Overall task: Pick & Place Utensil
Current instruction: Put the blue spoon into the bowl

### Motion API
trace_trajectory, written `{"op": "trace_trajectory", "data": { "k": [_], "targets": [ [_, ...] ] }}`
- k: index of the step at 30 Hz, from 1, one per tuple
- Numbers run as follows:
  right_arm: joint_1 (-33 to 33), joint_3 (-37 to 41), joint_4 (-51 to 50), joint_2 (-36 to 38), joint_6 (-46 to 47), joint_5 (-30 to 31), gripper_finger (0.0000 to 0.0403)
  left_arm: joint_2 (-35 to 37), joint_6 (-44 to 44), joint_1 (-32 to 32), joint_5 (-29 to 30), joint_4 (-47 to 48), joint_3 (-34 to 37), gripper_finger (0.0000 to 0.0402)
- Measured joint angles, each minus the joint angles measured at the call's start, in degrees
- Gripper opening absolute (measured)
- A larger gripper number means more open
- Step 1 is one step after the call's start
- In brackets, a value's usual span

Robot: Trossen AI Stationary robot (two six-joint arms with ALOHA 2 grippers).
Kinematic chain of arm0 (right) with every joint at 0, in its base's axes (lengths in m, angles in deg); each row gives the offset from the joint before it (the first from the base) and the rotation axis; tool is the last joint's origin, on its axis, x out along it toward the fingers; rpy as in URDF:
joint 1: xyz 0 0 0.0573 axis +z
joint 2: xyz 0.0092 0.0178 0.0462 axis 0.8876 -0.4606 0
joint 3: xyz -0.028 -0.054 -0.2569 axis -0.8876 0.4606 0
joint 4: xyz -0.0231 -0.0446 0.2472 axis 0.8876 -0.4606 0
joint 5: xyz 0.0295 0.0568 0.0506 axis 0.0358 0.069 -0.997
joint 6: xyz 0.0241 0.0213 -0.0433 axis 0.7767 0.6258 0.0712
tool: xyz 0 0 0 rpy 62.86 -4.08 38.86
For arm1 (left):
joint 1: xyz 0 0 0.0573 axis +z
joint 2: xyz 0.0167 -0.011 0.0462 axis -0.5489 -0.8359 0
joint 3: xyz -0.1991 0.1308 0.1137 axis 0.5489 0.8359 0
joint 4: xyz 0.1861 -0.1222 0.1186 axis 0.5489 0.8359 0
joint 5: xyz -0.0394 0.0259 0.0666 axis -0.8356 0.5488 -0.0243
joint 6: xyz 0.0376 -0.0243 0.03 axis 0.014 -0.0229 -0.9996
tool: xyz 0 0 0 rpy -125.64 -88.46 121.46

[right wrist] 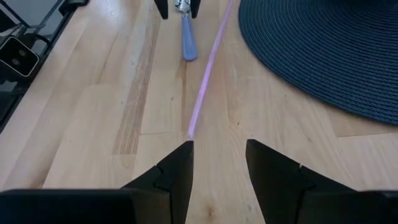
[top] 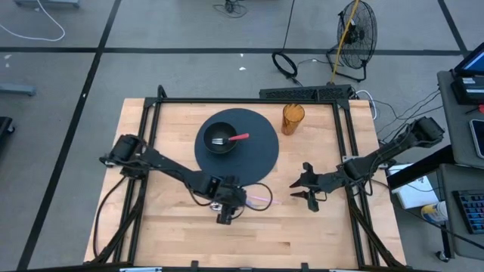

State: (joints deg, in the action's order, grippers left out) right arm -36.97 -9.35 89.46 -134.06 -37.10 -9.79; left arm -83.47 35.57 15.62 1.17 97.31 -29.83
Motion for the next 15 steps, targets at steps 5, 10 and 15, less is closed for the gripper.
{"op": "trace_trajectory", "data": {
  "k": [5,10,15],
  "targets": [
    [0.0,0.0,0.36,0.0,-0.07,-0.11,0.0141,-1.62,0.28,0.46,-0.46,0.89,-1.27,0.0148],
    [0.0,0.0,0.46,0.0,-0.66,-0.02,0.0141,-2.18,1.78,0.94,-0.52,0.93,-1.34,0.012],
    [0.0,0.0,0.91,0.0,-0.81,0.03,0.0141,-3.27,2.49,1.22,-2.12,0.76,-1.39,0.0109]
  ]
}}
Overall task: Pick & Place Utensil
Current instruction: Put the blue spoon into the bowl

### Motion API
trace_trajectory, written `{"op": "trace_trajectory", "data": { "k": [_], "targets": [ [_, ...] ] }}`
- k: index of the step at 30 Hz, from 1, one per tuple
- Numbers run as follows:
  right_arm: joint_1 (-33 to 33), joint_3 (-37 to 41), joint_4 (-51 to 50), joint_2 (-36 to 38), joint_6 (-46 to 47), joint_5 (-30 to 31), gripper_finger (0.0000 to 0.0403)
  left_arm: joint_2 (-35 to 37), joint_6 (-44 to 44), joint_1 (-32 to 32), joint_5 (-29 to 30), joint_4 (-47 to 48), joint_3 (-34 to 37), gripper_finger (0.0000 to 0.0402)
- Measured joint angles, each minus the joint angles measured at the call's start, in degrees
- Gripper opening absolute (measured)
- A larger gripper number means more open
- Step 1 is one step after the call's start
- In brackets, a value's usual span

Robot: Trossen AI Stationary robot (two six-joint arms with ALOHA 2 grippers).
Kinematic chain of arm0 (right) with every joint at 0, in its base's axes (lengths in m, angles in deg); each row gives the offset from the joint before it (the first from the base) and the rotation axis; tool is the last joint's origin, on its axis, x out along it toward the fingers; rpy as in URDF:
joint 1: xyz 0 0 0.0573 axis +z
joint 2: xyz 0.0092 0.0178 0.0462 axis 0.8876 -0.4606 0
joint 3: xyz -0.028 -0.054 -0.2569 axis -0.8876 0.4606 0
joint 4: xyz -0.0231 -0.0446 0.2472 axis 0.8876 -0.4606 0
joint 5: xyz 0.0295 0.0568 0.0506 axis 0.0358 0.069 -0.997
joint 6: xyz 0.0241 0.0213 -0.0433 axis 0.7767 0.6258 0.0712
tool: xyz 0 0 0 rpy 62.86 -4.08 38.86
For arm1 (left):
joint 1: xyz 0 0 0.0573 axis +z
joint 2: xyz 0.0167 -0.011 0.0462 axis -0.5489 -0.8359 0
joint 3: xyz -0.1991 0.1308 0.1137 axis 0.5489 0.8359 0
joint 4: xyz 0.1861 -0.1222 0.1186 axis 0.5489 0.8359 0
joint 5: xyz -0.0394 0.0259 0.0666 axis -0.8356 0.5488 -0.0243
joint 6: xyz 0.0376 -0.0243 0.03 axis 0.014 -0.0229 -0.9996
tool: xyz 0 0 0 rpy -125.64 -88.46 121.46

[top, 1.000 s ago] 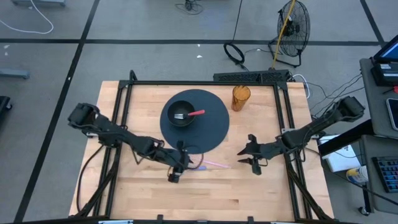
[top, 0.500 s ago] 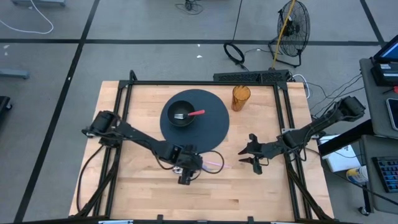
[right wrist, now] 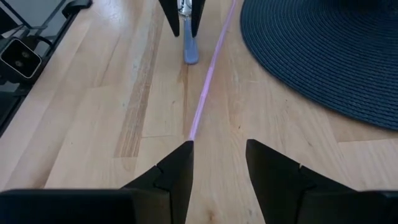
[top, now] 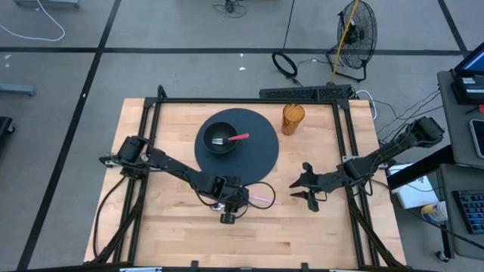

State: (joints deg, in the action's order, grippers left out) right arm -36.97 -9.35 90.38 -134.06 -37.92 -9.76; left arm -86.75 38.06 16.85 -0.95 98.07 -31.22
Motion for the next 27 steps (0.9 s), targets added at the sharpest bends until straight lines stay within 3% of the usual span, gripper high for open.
{"op": "trace_trajectory", "data": {
  "k": [15,24,27],
  "targets": [
    [0.0,0.0,1.73,0.0,-1.13,0.02,0.0141,-1.55,0.89,0.7,-0.7,3.28,-0.06,0.0149],
    [0.0,0.0,1.73,0.0,-1.13,0.02,0.0141,-1.58,1.69,1.63,-0.57,3.93,-0.04,0.0053],
    [0.0,0.0,1.73,0.0,-1.13,0.02,0.0141,-1.58,1.48,1.89,-0.96,3.93,-0.04,0.0045]
  ]
}}
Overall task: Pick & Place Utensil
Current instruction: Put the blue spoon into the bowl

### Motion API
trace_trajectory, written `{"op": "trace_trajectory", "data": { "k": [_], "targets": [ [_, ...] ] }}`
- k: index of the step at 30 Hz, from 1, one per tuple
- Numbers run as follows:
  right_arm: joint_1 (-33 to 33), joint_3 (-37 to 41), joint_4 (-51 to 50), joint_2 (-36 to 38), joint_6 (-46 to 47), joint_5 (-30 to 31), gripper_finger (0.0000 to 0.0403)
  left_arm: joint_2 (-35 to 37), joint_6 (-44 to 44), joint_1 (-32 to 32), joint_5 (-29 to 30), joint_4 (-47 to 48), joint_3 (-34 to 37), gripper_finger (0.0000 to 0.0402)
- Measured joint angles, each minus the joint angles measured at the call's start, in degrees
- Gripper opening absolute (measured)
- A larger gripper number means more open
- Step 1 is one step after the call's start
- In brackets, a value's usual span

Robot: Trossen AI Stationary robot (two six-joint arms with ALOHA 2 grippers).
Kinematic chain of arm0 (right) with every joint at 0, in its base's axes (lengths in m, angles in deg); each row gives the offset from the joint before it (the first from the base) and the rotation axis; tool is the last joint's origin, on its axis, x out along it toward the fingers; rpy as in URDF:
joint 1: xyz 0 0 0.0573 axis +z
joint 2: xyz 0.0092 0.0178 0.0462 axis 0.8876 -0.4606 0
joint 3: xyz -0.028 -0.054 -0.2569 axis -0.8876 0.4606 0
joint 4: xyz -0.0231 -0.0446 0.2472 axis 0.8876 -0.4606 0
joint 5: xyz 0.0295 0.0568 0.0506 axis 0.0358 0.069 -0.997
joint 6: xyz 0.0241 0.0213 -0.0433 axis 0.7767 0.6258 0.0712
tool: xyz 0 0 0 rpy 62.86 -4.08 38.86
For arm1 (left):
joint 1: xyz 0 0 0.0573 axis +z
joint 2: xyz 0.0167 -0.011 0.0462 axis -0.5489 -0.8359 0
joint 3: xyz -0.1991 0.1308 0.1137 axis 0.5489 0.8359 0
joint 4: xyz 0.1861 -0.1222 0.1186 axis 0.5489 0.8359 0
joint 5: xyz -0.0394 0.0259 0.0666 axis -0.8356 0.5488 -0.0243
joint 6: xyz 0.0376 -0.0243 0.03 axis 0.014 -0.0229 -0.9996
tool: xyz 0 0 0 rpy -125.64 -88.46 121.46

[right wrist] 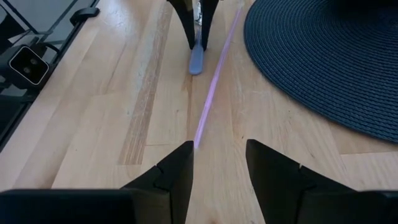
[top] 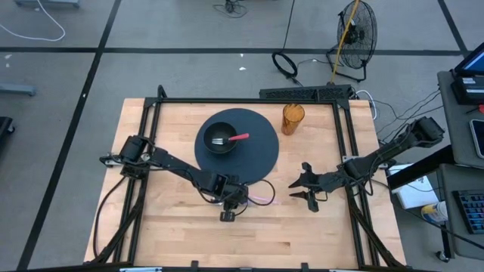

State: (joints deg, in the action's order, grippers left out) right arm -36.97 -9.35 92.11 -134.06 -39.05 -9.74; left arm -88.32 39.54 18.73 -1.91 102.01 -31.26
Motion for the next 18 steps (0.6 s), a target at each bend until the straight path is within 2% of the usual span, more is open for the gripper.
{"op": "trace_trajectory", "data": {
  "k": [5,11,18],
  "targets": [
    [0.0,0.0,0.0,0.0,0.0,0.01,0.0141,0.0,-1.02,0.04,0.25,0.02,0.03,0.0045],
    [0.0,0.0,0.0,0.0,-0.2,0.02,0.0141,-0.04,-1.21,-0.12,1.3,0.09,0.09,0.0067],
    [-0.02,0.0,0.0,0.0,-0.2,0.02,0.0141,-0.07,-0.86,0.49,-4.86,1.1,0.1,0.0071]
  ]
}}
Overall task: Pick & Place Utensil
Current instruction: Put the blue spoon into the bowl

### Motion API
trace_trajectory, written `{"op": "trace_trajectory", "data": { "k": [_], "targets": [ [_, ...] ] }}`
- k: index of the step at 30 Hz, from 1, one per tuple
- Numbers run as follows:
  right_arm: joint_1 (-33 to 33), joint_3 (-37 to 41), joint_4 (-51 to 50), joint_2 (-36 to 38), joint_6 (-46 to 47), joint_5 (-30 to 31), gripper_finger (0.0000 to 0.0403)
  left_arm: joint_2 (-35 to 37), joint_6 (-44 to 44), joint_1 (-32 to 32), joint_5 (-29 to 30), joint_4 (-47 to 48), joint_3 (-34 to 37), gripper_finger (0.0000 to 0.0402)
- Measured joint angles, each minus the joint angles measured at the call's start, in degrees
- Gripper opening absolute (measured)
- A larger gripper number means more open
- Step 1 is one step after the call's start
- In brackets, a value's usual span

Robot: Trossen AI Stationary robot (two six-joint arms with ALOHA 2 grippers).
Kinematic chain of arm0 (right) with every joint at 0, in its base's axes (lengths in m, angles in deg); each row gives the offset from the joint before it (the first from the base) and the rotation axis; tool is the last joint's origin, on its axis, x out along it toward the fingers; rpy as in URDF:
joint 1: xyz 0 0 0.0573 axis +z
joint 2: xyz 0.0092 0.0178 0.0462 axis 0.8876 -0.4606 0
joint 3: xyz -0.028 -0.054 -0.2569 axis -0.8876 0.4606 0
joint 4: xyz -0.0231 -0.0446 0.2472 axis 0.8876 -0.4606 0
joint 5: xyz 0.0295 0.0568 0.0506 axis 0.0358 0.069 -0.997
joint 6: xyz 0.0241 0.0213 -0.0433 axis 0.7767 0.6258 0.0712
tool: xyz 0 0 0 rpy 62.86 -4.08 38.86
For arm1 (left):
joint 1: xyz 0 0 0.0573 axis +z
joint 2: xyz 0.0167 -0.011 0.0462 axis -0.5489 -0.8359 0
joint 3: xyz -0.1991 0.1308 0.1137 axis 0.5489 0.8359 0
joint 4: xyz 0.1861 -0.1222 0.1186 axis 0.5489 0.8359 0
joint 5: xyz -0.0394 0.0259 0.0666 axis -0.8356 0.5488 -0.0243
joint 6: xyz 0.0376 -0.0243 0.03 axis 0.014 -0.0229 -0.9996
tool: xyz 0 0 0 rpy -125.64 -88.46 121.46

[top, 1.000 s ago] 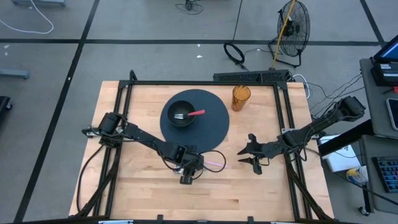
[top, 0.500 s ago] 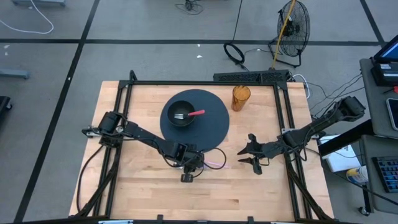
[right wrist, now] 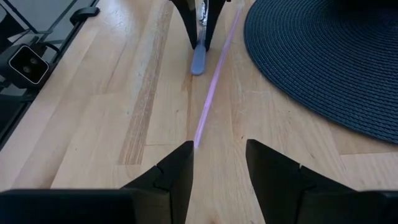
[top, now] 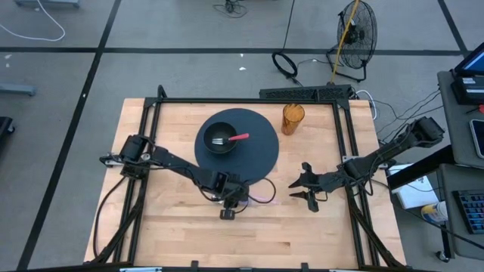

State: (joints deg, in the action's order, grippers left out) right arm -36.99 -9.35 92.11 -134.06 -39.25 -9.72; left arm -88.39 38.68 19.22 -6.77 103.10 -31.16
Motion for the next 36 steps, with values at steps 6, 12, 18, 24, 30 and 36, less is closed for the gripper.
{"op": "trace_trajectory", "data": {
  "k": [6,12,18,24,30,36],
  "targets": [
    [0.02,-0.02,0.02,-0.02,0.0,0.0,0.0141,2.2,-0.32,0.95,-0.91,6.89,0.2,0.0092],
    [0.0,-0.04,0.2,-0.02,-0.2,0.0,0.0141,3.28,-0.37,0.81,-0.08,8.93,0.31,0.0149],
    [0.0,-0.07,0.37,-0.02,-0.46,1.33,0.0141,3.15,1.14,1.74,-1.24,10.44,0.21,0.0186],
    [0.0,-0.07,0.38,-0.02,-0.38,1.29,0.0141,3.3,-0.69,2.35,-0.86,5.79,0.2,0.0194],
    [0.0,-0.07,0.37,-0.02,-0.22,1.29,0.0141,3.34,-3.74,1.96,-1.64,-0.68,0.2,0.0181],
    [0.0,-0.07,0.37,-0.02,-0.44,1.27,0.0141,2.89,-5.05,1.67,-1.85,-3.25,0.12,0.0162]
  ]
}}
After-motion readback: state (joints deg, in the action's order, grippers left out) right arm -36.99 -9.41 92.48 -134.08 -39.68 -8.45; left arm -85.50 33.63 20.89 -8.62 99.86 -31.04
